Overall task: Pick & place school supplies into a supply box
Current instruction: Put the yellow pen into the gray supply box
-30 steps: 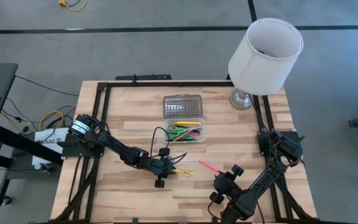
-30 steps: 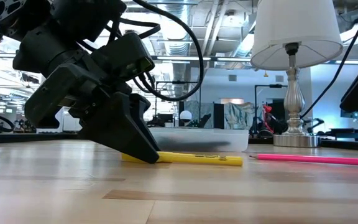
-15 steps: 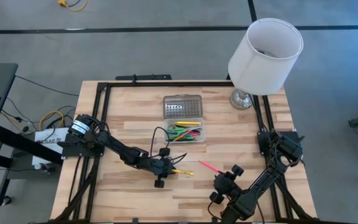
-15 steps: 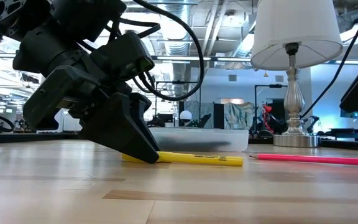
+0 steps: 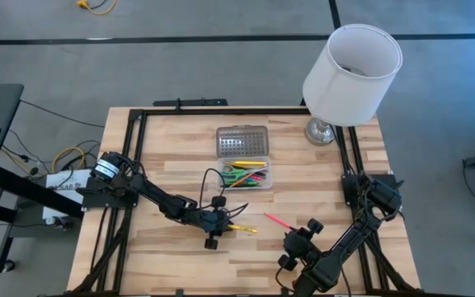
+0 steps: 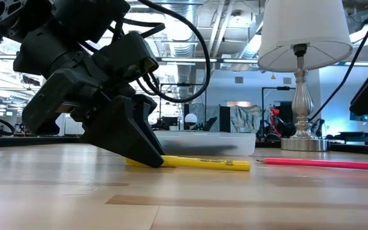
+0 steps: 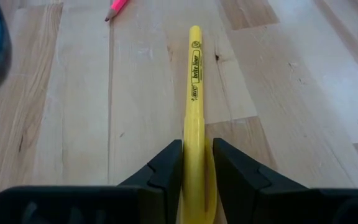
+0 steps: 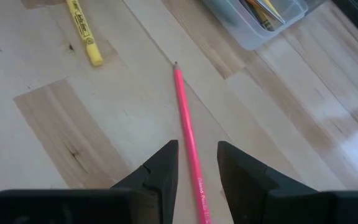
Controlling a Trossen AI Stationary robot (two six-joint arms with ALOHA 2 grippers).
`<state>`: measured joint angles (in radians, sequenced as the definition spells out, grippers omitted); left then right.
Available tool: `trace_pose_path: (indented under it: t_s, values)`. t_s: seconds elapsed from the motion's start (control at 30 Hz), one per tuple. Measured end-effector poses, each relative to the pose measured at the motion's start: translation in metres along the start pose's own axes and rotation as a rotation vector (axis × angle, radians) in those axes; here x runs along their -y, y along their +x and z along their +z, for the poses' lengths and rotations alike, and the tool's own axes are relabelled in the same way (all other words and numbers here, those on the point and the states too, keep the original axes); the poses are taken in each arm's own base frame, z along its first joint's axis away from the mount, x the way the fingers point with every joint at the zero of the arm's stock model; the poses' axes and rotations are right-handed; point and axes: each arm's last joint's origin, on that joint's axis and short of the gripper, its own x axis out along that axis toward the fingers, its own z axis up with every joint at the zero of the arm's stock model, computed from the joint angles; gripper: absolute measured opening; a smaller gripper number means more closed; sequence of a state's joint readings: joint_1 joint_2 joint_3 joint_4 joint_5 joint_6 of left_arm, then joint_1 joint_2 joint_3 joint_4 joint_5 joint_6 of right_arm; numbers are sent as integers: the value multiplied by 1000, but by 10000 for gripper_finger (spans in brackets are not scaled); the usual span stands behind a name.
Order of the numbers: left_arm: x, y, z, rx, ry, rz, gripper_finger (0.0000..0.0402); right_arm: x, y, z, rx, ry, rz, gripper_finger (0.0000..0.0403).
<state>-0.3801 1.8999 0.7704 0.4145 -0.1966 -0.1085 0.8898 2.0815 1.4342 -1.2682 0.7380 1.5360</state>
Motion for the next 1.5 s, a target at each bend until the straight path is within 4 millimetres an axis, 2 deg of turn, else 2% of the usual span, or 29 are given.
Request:
trace_pose_path:
  t_s: [0.83, 1.03, 1.27, 1.5]
  values:
    - [-2, 0, 9, 109, 22, 128, 83, -3, 0, 0, 1, -3, 24, 108]
    - [3, -2, 12, 143, 52, 150, 78, -3, 0, 0, 1, -3, 27, 108]
    - [4, -1, 8, 95, 35, 22, 61, -3, 0, 0, 1, -1, 29, 108]
    - [-2, 0, 1, -8, -29, -28, 78, -4, 0, 0, 1, 2, 33, 108]
